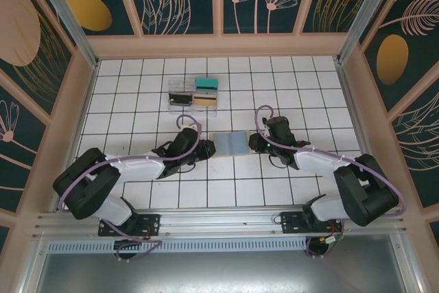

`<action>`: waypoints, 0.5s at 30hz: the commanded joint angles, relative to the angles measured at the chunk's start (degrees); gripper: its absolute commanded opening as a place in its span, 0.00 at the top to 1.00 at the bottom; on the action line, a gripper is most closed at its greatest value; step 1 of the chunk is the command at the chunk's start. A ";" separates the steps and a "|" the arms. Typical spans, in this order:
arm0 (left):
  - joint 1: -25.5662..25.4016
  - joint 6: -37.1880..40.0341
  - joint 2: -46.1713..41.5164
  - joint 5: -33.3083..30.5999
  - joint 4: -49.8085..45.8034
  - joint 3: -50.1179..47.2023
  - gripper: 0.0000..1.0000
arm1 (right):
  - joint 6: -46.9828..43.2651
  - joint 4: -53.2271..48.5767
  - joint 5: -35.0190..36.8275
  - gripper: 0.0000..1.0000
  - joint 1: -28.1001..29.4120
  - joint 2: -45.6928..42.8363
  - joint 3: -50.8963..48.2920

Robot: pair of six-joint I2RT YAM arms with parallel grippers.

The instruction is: Take the credit cards out of the card holder

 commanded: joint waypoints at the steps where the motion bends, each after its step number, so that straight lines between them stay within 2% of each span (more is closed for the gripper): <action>1: -0.69 0.27 3.05 2.42 2.28 2.80 0.73 | 1.30 2.26 0.38 0.74 0.58 1.90 -1.15; 15: -2.06 1.27 16.18 3.24 -3.83 11.51 0.78 | 2.08 3.31 0.23 0.74 1.46 3.72 -1.71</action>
